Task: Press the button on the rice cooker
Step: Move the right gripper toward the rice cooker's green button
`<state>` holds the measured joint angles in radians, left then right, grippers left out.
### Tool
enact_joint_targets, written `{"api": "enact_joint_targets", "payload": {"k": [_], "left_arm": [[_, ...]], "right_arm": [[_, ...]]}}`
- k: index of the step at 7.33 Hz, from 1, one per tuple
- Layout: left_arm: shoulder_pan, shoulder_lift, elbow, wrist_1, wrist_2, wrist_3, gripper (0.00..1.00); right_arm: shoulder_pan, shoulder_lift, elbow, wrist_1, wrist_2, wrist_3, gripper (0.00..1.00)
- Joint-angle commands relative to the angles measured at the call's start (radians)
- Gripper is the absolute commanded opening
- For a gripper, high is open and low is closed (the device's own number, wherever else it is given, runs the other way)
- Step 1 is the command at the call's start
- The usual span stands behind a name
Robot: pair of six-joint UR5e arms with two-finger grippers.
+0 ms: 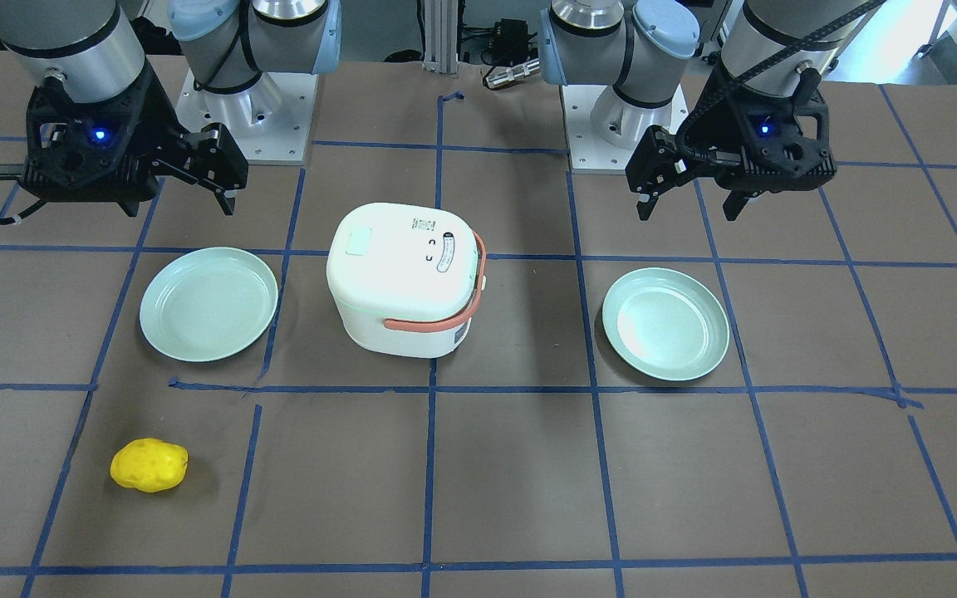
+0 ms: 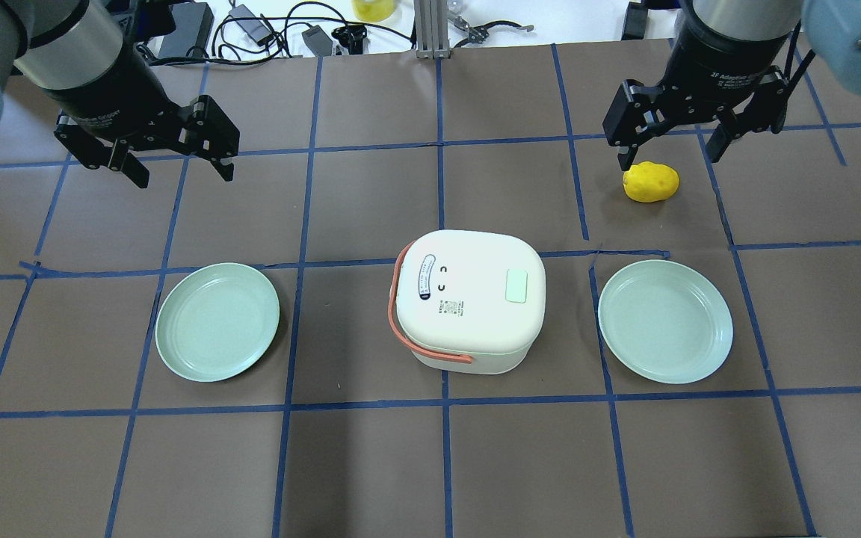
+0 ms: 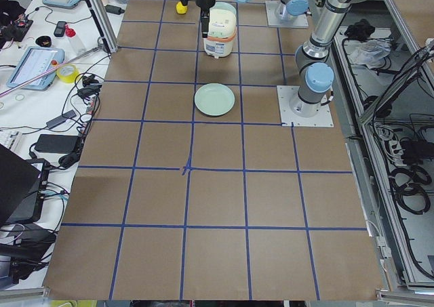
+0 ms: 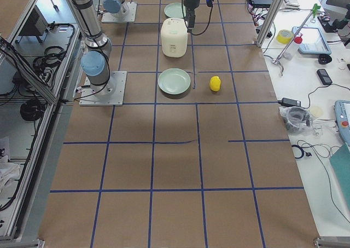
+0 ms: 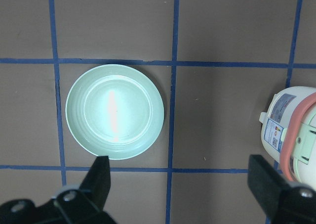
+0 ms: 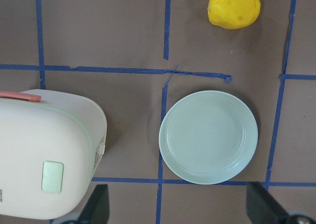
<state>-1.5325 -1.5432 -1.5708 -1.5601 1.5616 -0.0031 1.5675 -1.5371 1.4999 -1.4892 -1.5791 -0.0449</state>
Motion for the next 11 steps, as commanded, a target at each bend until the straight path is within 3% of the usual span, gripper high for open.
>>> {"api": "enact_joint_targets", "payload": {"k": [1, 2, 3, 5, 9, 11], "left_arm": [[0.0, 0.0, 0.0, 0.0, 0.0, 0.0, 1.0], [0.0, 0.0, 0.0, 0.0, 0.0, 0.0, 1.0], [0.0, 0.0, 0.0, 0.0, 0.0, 0.0, 1.0], [0.0, 0.0, 0.0, 0.0, 0.0, 0.0, 1.0], [0.0, 0.0, 0.0, 0.0, 0.0, -0.001, 1.0], [0.0, 0.0, 0.0, 0.0, 0.0, 0.0, 1.0]], "right_arm": [[0.005, 0.0, 0.003, 0.009, 0.014, 0.048, 0.23], [0.012, 0.0, 0.005, 0.013, 0.033, 0.059, 0.0], [0.023, 0.003, 0.006, 0.01, 0.081, 0.062, 0.0], [0.087, 0.018, 0.046, -0.011, 0.084, 0.217, 0.0], [0.216, 0.055, 0.15, -0.234, 0.085, 0.408, 0.0], [0.232, 0.057, 0.203, -0.267, 0.09, 0.435, 0.0]]}}
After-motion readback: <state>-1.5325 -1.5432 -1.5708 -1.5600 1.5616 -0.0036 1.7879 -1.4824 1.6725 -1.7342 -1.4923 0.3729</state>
